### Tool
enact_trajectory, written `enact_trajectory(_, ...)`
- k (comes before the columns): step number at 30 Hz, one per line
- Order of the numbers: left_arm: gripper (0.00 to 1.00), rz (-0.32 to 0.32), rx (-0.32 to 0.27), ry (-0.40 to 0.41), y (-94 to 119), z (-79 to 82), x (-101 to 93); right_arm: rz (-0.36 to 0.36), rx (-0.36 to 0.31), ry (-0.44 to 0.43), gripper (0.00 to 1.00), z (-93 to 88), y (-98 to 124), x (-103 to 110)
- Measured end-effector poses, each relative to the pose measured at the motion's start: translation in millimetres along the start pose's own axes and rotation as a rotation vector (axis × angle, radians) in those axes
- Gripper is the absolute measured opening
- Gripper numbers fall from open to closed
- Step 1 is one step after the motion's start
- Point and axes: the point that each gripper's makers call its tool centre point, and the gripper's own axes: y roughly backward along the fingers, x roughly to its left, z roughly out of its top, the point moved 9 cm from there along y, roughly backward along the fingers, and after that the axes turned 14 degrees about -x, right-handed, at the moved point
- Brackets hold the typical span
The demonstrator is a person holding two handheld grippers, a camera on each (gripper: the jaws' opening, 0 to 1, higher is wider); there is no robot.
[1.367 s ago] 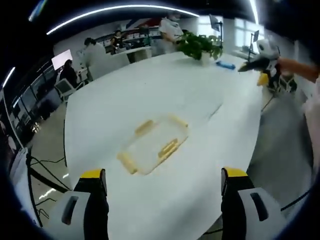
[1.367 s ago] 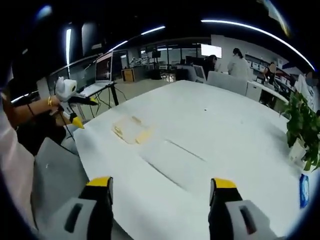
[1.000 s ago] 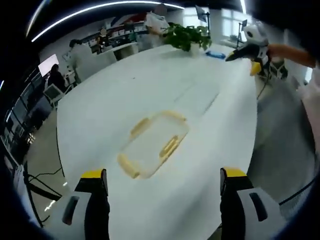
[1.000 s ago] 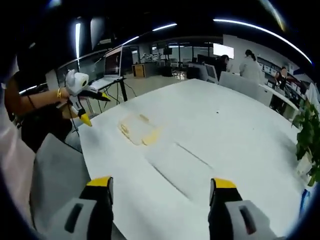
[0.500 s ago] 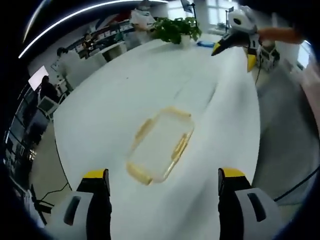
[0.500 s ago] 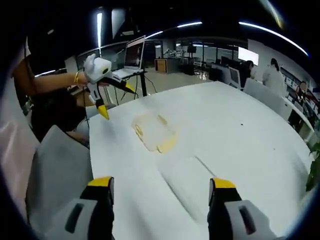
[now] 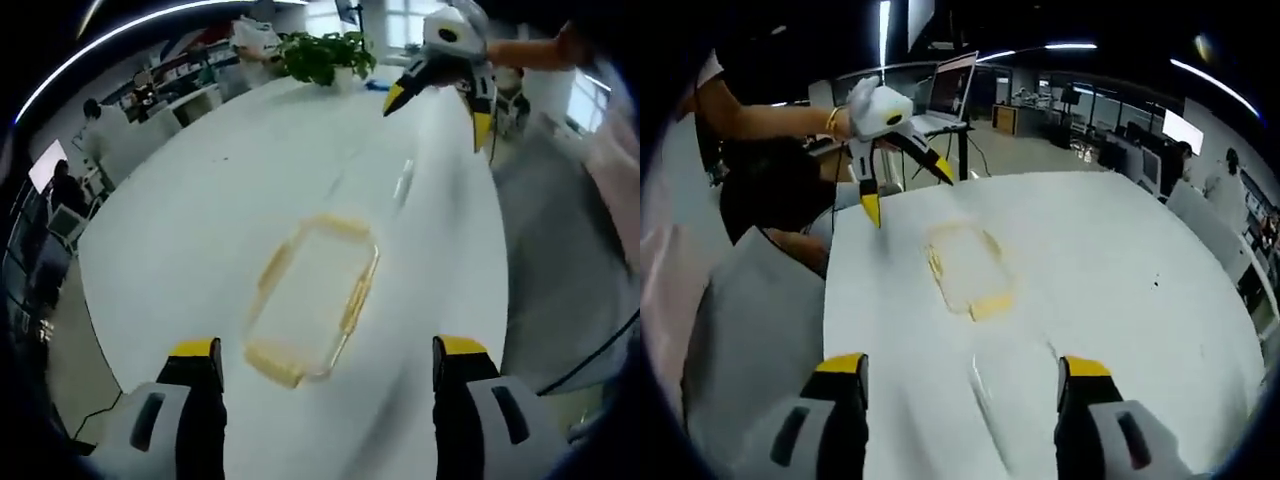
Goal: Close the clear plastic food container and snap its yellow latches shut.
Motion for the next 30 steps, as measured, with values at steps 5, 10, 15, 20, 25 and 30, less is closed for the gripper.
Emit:
enact_trajectory(5, 0.85, -0.029, 0.053, -0.049, -4, -3.5, 6.5, 0.033, 0.014, 0.015, 0.74, 4.2, -10, -5)
enact_trajectory(10, 0.82, -0.040, 0.079, -0.066, -11, -8.6, 16.2, 0.093, 0.031, 0.016, 0.74, 15.0, -26, -13)
enact_trajectory(15, 0.80, -0.061, 0.066, -0.105, -21, -10.2, 28.1, 0.138, 0.071, 0.059, 0.74, 22.0, -46, -20)
enact_trajectory(20, 0.77, -0.086, 0.097, -0.135, -28, -11.2, 32.5, 0.156, 0.094, 0.076, 0.74, 21.3, -60, -24)
enact_trajectory(25, 0.78, -0.120, 0.146, -0.137, -34, -18.7, 33.6, 0.184, 0.126, 0.101, 0.74, 19.2, -72, -26)
enact_trajectory(30, 0.77, -0.144, 0.175, -0.162, -41, -24.3, 37.1, 0.203, 0.152, 0.106, 0.73, 16.1, -83, -30)
